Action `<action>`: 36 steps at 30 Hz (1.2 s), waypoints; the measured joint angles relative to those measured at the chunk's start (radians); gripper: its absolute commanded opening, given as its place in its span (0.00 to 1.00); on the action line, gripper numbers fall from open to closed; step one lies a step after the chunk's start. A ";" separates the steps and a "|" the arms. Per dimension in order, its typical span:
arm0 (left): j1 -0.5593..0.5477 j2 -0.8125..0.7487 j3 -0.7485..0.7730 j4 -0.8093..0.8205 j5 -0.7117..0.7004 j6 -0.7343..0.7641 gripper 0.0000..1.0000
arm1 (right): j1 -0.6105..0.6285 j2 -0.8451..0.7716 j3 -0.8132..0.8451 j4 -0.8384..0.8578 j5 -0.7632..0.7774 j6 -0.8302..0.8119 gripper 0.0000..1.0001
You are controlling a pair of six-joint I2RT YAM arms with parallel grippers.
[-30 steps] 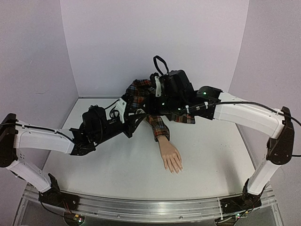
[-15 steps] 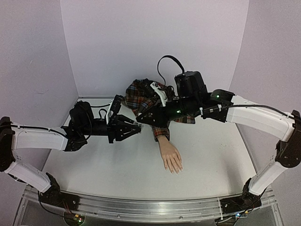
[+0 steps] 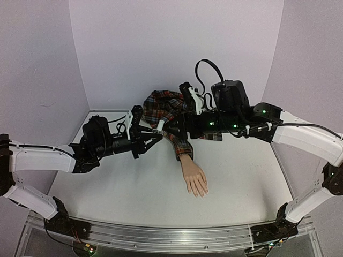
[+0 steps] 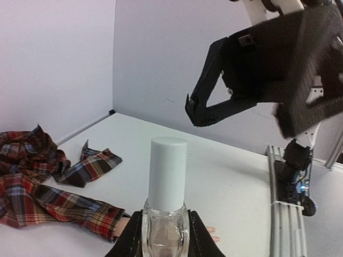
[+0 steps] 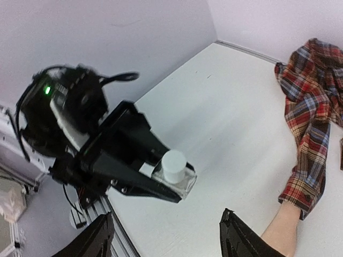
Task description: Paint the nails
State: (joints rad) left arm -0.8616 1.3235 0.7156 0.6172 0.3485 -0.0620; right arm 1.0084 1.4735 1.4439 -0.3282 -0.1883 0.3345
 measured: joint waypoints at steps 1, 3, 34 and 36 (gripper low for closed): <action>-0.013 0.000 0.000 -0.001 -0.035 0.017 0.00 | 0.000 0.008 0.014 -0.001 0.024 0.033 0.59; -0.043 0.000 0.001 -0.001 -0.106 0.049 0.00 | 0.000 0.033 0.048 -0.001 0.063 0.093 0.55; 0.070 0.083 0.055 0.117 0.684 -0.280 0.00 | -0.054 0.067 -0.006 0.043 -0.538 -0.322 0.52; 0.069 0.070 0.055 0.083 0.616 -0.237 0.00 | -0.057 0.030 -0.051 0.030 -0.501 -0.306 0.65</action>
State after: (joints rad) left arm -0.7922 1.3937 0.7704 0.6999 0.9646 -0.2993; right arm 0.9514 1.5032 1.3929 -0.2982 -0.6893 0.0289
